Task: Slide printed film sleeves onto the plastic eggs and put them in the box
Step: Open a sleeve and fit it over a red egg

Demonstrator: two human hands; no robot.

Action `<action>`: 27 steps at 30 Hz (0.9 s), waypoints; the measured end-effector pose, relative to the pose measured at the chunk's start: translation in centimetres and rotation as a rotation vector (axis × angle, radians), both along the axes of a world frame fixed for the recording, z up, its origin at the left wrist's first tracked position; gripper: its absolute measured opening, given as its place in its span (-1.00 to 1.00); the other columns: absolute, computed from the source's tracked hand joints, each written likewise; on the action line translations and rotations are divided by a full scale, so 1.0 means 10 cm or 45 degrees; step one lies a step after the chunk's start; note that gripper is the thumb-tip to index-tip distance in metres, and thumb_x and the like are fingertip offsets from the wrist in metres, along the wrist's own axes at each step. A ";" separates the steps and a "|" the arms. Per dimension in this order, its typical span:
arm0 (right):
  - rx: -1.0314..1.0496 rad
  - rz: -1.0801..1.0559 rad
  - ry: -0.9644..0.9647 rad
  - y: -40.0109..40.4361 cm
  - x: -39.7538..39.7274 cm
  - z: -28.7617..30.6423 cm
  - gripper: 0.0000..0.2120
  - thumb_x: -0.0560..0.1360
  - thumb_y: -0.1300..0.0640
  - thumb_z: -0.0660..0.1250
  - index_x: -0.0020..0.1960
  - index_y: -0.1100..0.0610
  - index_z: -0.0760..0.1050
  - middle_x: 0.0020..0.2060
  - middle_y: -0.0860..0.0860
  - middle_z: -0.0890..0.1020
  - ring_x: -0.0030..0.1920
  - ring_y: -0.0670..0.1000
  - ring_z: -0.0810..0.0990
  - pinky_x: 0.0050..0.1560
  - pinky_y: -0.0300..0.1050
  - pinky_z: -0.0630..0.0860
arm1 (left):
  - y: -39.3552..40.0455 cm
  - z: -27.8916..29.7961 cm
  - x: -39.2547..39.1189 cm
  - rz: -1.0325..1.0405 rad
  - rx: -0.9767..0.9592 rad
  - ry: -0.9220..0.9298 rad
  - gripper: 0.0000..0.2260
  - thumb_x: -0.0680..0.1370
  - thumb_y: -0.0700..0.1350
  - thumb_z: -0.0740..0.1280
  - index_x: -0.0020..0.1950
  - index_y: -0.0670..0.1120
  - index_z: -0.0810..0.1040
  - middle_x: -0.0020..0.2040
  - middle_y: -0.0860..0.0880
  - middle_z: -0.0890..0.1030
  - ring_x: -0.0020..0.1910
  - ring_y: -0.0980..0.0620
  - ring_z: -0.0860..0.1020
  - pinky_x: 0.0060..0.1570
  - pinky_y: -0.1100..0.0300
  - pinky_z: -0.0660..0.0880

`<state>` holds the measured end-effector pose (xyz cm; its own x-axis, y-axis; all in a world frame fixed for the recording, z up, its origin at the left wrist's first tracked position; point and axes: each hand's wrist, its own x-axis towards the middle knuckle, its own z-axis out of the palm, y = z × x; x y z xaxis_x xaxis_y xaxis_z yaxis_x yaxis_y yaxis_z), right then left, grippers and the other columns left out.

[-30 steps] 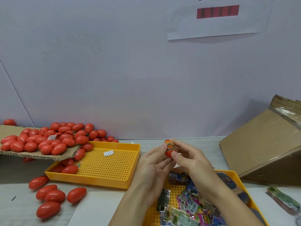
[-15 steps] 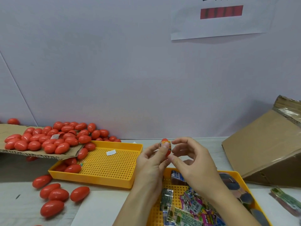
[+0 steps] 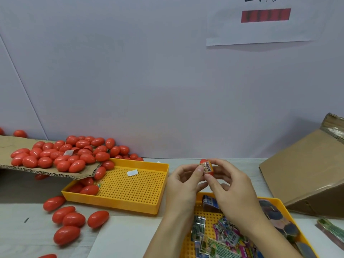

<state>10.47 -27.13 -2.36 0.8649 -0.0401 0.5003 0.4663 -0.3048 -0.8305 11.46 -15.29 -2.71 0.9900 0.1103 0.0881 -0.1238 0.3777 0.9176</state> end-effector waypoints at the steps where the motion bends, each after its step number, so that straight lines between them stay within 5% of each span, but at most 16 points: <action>1: 0.011 -0.006 0.007 0.00 0.00 -0.01 -0.69 0.51 0.15 0.42 0.06 -0.26 0.50 -0.07 -0.30 0.64 -0.01 -0.21 0.64 -0.16 -0.30 0.61 | 0.00 0.00 -0.01 -0.001 0.011 -0.004 -0.91 0.54 -0.20 0.43 0.01 -0.20 0.66 -0.08 -0.14 0.71 -0.02 -0.11 0.70 -0.01 0.03 0.65; 14: -0.231 -0.264 -0.014 0.04 -0.12 0.08 -0.71 0.46 0.13 0.48 -0.03 -0.26 0.52 -0.15 -0.22 0.66 -0.08 -0.24 0.63 -0.22 -0.31 0.61 | 0.01 0.00 0.00 -0.062 0.047 0.067 -0.83 0.50 -0.12 0.47 -0.03 -0.22 0.66 -0.11 -0.17 0.71 -0.09 -0.14 0.70 -0.07 0.02 0.65; 18: 0.283 -0.247 0.308 -0.01 -0.11 0.10 -0.84 0.49 0.12 0.46 -0.07 -0.15 0.58 -0.15 -0.19 0.72 -0.11 -0.20 0.69 -0.15 -0.29 0.61 | 0.02 0.03 0.01 0.047 0.145 0.084 -0.69 0.52 0.11 0.36 -0.05 -0.14 0.65 -0.27 -0.03 0.68 -0.28 0.01 0.65 -0.31 0.19 0.58; 21: 0.626 -0.237 0.519 -0.18 -0.07 0.19 -0.91 0.56 0.12 0.38 0.05 0.09 0.61 -0.19 -0.03 0.74 -0.12 -0.08 0.71 -0.16 -0.25 0.59 | 0.06 0.02 0.02 0.100 0.134 0.130 -0.70 0.61 0.08 0.27 -0.06 -0.12 0.64 -0.29 -0.03 0.66 -0.31 0.04 0.62 -0.35 0.18 0.53; 27: 1.266 -0.447 0.142 -0.99 0.04 0.89 -0.84 0.62 0.14 0.28 0.01 0.23 0.57 -0.14 0.12 0.69 -0.27 -0.06 0.69 -0.28 -0.26 0.56 | 0.05 0.02 0.05 0.065 0.134 0.144 -0.73 0.66 -0.05 0.23 -0.08 -0.13 0.64 -0.25 -0.10 0.64 -0.33 0.00 0.59 -0.37 0.11 0.48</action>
<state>10.85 -37.02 6.49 0.7642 -0.6446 0.0240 0.3900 0.4320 -0.8132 11.93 -14.77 -2.56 0.9876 0.1568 -0.0098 -0.0341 0.2744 0.9610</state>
